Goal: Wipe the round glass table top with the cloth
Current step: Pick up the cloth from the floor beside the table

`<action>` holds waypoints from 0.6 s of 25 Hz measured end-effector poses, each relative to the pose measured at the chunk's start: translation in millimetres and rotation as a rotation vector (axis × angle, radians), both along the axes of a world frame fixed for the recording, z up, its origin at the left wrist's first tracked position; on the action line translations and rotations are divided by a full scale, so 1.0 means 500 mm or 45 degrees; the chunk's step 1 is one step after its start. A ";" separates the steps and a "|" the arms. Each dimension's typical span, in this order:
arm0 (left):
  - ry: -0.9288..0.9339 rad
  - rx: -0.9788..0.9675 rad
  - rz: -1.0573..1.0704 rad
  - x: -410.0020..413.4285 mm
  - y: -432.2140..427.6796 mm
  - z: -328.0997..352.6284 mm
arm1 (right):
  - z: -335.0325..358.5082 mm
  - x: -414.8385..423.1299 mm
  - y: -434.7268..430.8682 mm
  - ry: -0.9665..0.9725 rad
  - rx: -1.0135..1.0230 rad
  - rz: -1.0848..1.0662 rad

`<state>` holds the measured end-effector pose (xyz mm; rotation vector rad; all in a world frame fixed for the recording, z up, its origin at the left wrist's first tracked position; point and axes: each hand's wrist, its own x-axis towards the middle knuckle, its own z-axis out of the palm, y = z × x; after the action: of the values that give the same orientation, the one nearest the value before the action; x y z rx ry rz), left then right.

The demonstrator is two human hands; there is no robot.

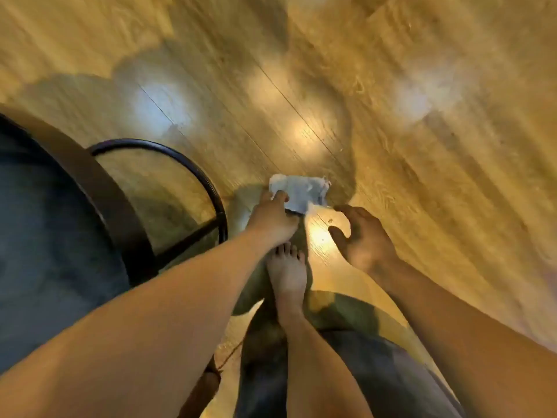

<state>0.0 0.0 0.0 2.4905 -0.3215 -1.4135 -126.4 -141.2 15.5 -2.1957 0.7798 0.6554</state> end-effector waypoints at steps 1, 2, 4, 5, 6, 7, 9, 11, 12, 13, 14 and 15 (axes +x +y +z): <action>-0.003 0.028 -0.023 -0.006 -0.007 -0.049 | -0.074 0.009 0.002 0.011 0.040 -0.062; -0.034 0.044 -0.036 -0.011 -0.013 -0.104 | -0.134 0.021 0.009 0.030 0.090 -0.138; -0.031 0.079 0.016 -0.006 -0.011 -0.186 | -0.240 0.060 0.026 0.008 0.224 -0.261; -0.005 0.060 0.134 -0.005 -0.008 -0.210 | -0.281 0.070 0.040 -0.037 0.348 -0.387; 0.014 0.023 0.279 -0.004 -0.004 -0.219 | -0.300 0.078 0.053 -0.053 0.439 -0.547; 0.012 -0.021 0.445 -0.005 0.002 -0.225 | -0.307 0.084 0.060 -0.095 0.489 -0.698; -0.042 -0.119 0.595 -0.012 0.002 -0.173 | -0.264 0.102 0.068 -0.158 0.545 -0.947; -0.199 -0.267 0.612 -0.018 0.009 -0.030 | -0.148 0.126 0.073 -0.263 0.583 -1.053; -0.260 -0.352 0.643 -0.023 0.022 0.067 | -0.067 0.137 0.079 -0.313 0.643 -1.084; -0.304 -0.440 0.706 -0.027 0.043 0.157 | 0.022 0.150 0.084 -0.344 0.706 -1.102; -0.271 -0.504 0.828 -0.028 0.068 0.245 | 0.110 0.163 0.089 -0.378 0.763 -1.074; -0.163 -0.580 1.020 -0.030 0.085 0.318 | 0.193 0.167 0.090 -0.395 0.804 -1.008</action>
<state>-15.2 42.6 159.0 1.9721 0.2855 -0.7488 -42.7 -96.1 111.8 -1.2249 1.0077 0.1129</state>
